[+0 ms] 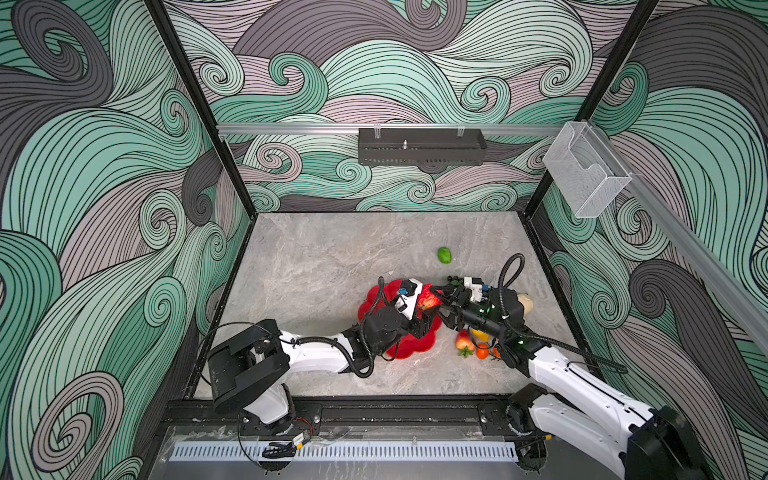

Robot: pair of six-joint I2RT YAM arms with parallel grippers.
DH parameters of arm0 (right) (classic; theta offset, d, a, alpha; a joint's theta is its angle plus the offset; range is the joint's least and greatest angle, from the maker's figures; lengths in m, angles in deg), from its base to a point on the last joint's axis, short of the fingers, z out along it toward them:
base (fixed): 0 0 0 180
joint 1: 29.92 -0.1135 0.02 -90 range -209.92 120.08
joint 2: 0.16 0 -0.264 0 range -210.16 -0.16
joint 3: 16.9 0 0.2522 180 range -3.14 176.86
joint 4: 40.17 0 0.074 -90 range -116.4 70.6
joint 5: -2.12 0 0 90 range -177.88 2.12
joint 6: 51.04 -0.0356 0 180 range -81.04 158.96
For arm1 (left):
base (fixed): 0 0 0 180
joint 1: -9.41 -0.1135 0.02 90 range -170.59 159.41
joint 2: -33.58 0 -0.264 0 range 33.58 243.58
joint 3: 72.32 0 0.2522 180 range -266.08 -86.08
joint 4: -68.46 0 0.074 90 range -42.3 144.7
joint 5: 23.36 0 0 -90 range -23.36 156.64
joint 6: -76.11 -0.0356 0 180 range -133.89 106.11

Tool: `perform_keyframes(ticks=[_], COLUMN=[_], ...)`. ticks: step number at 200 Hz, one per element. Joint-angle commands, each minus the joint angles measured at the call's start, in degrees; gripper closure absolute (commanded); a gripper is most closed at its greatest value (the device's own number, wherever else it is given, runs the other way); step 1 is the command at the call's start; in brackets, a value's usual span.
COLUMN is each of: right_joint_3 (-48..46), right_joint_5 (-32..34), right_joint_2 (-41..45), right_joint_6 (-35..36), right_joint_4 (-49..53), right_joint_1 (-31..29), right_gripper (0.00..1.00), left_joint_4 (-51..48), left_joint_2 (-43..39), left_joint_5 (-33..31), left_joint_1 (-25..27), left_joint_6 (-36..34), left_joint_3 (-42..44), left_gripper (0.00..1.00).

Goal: Place and organize the fake fruits in the fruit bowl
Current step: 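Take the red apple with the left gripper while the right gripper releases and withdraws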

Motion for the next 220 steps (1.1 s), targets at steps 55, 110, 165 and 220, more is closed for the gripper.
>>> perform_keyframes(ticks=[55,110,165,220], right_joint_3=[6.2,11.9,5.3,-3.7], right_joint_5=[-1.2,9.6,14.9,16.3], right_joint_2=[5.3,11.2,12.3,15.0], right_joint_6=[24.0,54.4,59.9,57.7], right_joint_4=[24.6,45.5,38.1,28.5], right_joint_1=[6.8,15.4,14.7,13.3], right_gripper=[0.06,0.03,0.01,0.01], left_joint_4=[-34.1,-64.5,-79.4,-93.8], left_joint_2=[-10.8,-12.9,-3.5,11.5], left_joint_5=[-2.7,5.5,13.3,18.0], left_joint_1=[-2.4,-6.6,-10.4,-12.3], left_joint_6=[-3.8,-4.2,-3.4,-5.2], left_joint_3=[-8.0,-15.9,-25.8,-40.2], left_gripper=[0.46,0.46,0.44,0.46])
